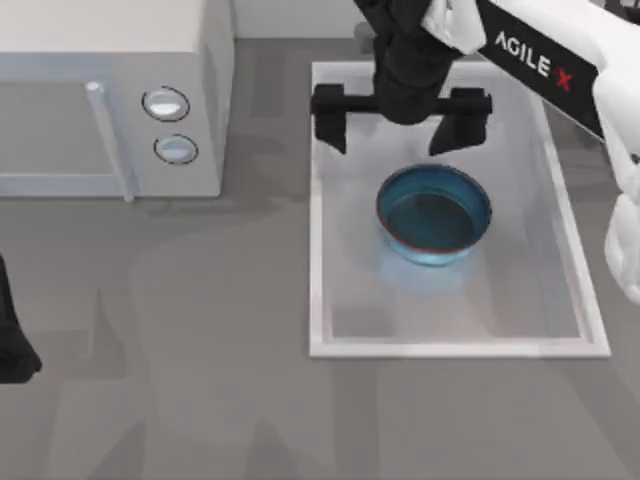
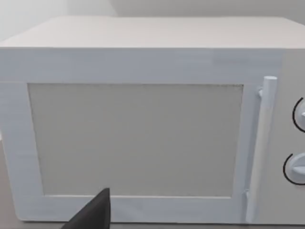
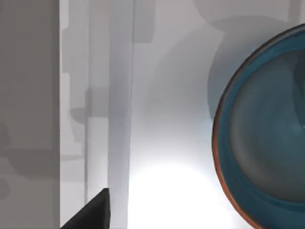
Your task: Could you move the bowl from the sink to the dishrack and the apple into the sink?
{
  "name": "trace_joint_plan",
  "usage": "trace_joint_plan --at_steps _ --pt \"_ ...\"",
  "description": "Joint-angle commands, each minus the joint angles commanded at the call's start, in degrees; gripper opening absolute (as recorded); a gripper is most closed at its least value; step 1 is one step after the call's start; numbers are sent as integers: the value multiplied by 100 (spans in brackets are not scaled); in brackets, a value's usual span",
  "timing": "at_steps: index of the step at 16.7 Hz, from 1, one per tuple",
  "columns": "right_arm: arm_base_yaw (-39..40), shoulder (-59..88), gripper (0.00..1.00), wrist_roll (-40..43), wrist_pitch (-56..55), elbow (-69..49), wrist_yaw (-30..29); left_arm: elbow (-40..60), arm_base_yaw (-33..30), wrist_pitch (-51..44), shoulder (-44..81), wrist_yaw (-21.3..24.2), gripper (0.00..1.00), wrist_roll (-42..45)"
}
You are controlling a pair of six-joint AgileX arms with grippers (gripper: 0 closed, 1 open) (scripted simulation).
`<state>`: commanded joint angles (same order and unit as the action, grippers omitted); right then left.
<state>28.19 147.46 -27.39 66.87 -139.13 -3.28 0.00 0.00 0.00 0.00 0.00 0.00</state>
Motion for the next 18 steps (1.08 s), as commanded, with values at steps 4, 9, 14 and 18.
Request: trace_joint_plan --at_steps 4,9,14,18 --pt "163 578 100 -335 482 -580 -299 0 0 0 0 0 100 0" --pt "170 602 100 -346 501 -604 -317 0 0 0 0 0 100 0" --pt "127 914 100 -302 155 -561 -314 0 0 0 0 0 100 0" --pt "85 1432 100 -263 -487 -482 -315 0 0 0 0 0 100 0"
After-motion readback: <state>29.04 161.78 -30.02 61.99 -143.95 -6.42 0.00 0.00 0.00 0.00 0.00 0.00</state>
